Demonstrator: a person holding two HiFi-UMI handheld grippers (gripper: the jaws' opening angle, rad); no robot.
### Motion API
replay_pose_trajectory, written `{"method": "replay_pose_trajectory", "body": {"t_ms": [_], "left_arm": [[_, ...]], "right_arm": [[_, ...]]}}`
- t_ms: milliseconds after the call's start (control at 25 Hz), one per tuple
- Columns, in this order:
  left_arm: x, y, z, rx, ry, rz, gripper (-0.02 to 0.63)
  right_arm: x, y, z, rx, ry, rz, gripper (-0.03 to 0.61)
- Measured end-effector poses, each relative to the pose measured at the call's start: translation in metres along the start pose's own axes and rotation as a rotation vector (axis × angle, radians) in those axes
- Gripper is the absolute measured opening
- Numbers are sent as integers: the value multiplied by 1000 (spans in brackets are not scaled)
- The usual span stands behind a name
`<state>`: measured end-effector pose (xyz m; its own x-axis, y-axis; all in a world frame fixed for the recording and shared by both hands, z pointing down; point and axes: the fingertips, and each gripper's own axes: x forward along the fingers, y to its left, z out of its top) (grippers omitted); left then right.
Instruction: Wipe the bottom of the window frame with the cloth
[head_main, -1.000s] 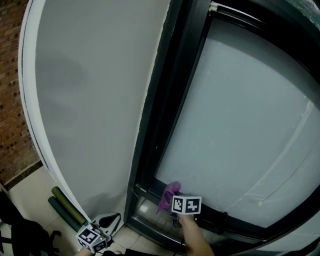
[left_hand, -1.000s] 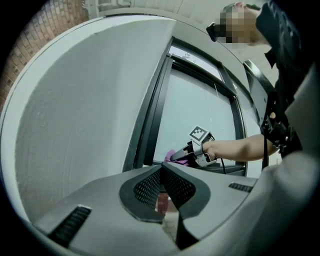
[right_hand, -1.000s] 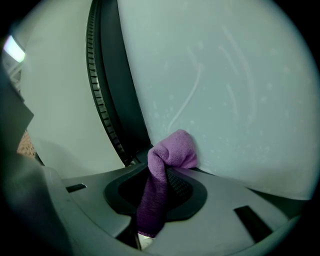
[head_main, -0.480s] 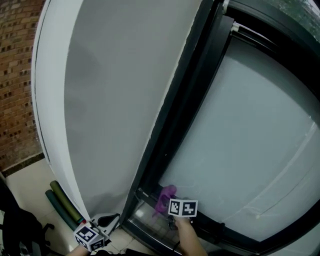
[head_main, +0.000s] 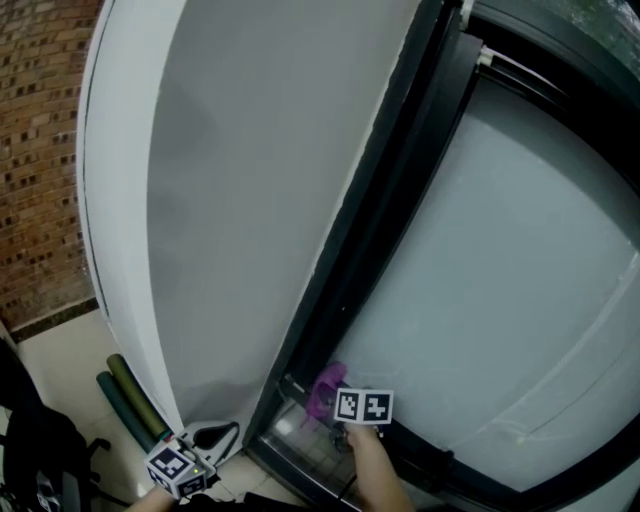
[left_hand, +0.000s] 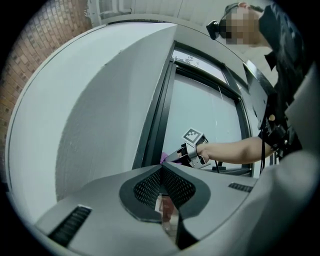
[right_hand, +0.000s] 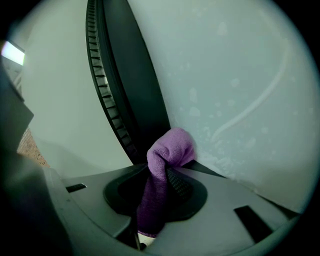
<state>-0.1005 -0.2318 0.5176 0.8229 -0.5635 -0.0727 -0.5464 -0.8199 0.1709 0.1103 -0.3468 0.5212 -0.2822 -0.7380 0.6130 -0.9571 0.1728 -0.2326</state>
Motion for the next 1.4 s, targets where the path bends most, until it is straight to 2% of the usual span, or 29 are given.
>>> {"method": "replay_pose_trajectory", "body": {"t_ms": [480, 680, 920, 1080, 1200, 1280, 1400], "left_arm": [[-19, 6, 1, 20, 15, 32, 5], [-27, 4, -3, 16, 41, 42, 5], [-19, -9, -3, 19, 53, 16, 5], [-10, -19, -2, 31, 51, -1, 5], [-3, -23, -2, 40, 31, 19, 5], [1, -25, 0, 37, 22, 29, 5], [10, -32, 1, 55, 27, -4, 5]], "right_arm": [[10, 8, 5, -21, -39, -5, 92], [-3, 22, -11, 25, -66, 87, 92], [-34, 49, -29, 17, -105, 190, 92], [-66, 68, -41, 35, -182, 289, 92], [-97, 73, -54, 53, -308, 338, 92], [-115, 72, -60, 44, -403, 339, 92], [-130, 60, -72, -16, -491, 269, 92]]}}
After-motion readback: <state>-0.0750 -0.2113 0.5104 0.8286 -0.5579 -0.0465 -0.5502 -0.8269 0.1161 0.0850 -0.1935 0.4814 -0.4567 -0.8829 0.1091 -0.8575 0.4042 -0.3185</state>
